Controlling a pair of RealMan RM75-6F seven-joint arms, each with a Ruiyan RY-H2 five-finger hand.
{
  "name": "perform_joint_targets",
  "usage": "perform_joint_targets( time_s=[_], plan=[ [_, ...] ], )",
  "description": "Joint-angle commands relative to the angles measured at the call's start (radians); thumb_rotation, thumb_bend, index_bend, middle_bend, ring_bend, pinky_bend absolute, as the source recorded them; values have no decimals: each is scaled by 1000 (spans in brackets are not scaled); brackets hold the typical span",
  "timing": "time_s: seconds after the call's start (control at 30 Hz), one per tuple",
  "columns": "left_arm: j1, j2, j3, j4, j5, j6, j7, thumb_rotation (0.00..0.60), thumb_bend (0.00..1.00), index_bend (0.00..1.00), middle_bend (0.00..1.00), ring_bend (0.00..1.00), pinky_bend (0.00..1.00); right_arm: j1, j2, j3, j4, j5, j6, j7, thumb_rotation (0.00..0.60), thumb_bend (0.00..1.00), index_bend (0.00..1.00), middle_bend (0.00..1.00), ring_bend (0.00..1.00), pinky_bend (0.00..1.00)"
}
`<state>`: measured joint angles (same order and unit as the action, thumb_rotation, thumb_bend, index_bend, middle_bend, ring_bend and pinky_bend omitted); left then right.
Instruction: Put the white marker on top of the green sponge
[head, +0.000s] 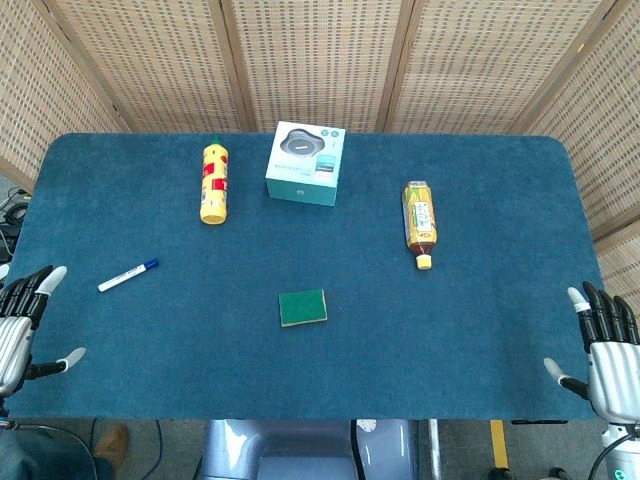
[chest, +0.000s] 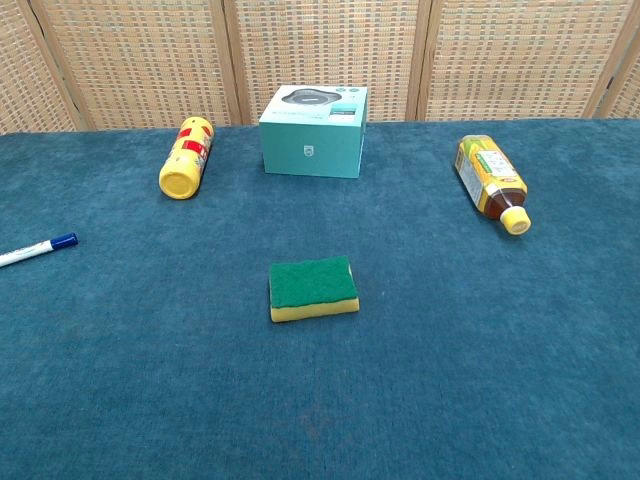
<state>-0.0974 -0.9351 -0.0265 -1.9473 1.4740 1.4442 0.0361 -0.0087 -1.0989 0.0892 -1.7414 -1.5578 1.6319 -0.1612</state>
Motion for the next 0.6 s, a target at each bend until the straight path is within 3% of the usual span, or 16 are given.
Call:
perform_joint_targets(
  time_s=[0.03, 0.23, 0.33, 0.6],
  plan=[
    [0, 0, 1, 0, 0, -1, 3, 600, 172, 0, 0, 0, 0, -1, 2, 1, -1, 1, 3, 5, 600, 0, 16, 0, 0, 0],
    [-10, -7, -7, 10, -18, -17, -2, 600, 172, 0, 0, 0, 0, -3, 6, -1, 0, 1, 2, 11, 600, 0, 20, 0, 0, 0],
    [-38, -23, -34, 45, -73, -59, -20, 600, 171, 0, 0, 0, 0, -1, 6, -2, -4, -2, -1, 12, 600, 0, 24, 0, 0, 0],
    [-206, -154, -160, 299, -317, -302, -83, 600, 167, 1, 0, 0, 0, 6, 7, 7, -4, 23, -19, 13, 600, 0, 26, 0, 0, 0]
  ],
)
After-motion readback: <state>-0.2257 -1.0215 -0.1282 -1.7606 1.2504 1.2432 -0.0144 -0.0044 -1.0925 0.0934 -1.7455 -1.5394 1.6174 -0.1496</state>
